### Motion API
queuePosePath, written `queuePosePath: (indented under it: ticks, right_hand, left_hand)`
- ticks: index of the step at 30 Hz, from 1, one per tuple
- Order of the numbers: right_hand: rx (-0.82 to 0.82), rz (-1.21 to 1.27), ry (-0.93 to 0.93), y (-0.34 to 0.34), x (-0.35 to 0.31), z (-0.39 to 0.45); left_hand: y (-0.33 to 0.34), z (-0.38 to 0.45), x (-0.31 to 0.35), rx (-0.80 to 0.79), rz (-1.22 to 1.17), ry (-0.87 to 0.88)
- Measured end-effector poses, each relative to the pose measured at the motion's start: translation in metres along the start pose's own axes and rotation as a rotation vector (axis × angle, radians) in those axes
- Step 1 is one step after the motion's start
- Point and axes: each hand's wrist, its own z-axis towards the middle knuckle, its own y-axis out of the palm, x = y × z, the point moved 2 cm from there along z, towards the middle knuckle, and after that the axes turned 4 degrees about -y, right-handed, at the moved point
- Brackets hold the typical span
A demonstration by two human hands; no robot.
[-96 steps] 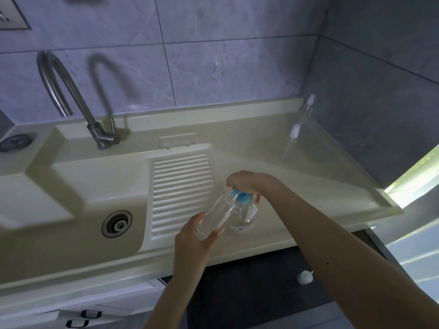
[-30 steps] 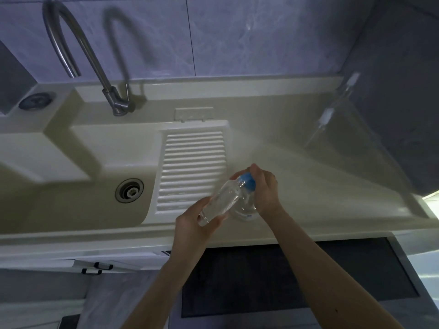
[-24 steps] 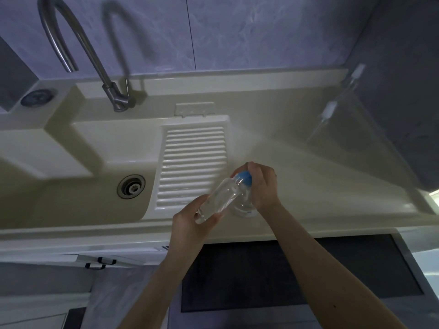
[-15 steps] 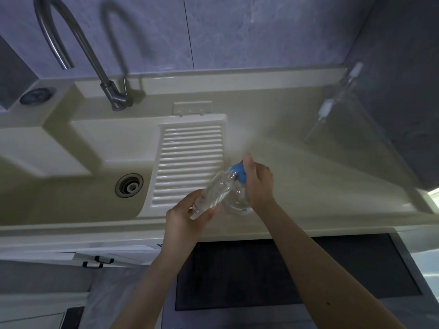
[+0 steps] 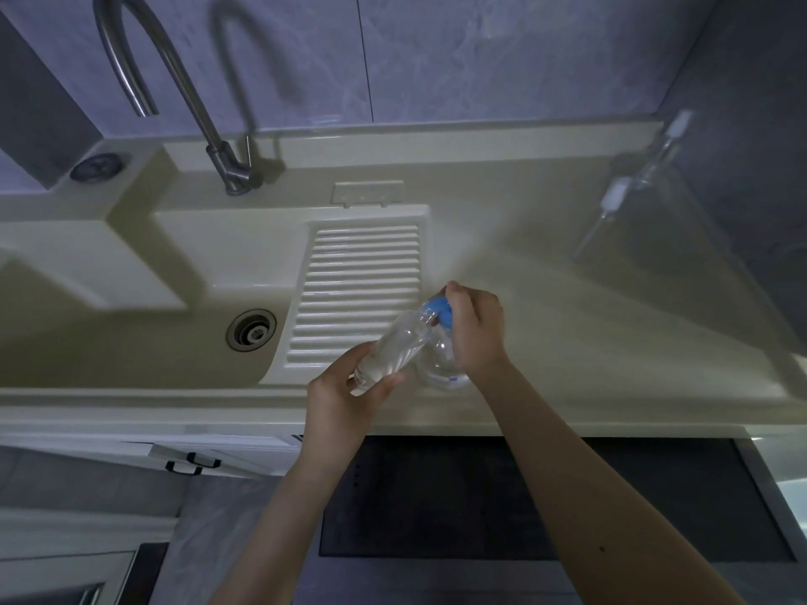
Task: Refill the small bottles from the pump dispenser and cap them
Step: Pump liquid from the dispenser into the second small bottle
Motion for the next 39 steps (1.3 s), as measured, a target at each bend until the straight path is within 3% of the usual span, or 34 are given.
queuePosePath:
  ticks: [13, 39]
  right_hand:
    - [-0.065, -0.021, -0.081, -0.0011, -0.0038, -0.0065]
    - [-0.106, -0.045, -0.062, -0.0009, -0.0037, -0.0063]
  left_hand:
    - [-0.0020, -0.0006, 0.0026, 0.028, 0.011, 0.034]
    - [-0.0095, 0.0049, 0.0025, 0.024, 0.055, 0.077]
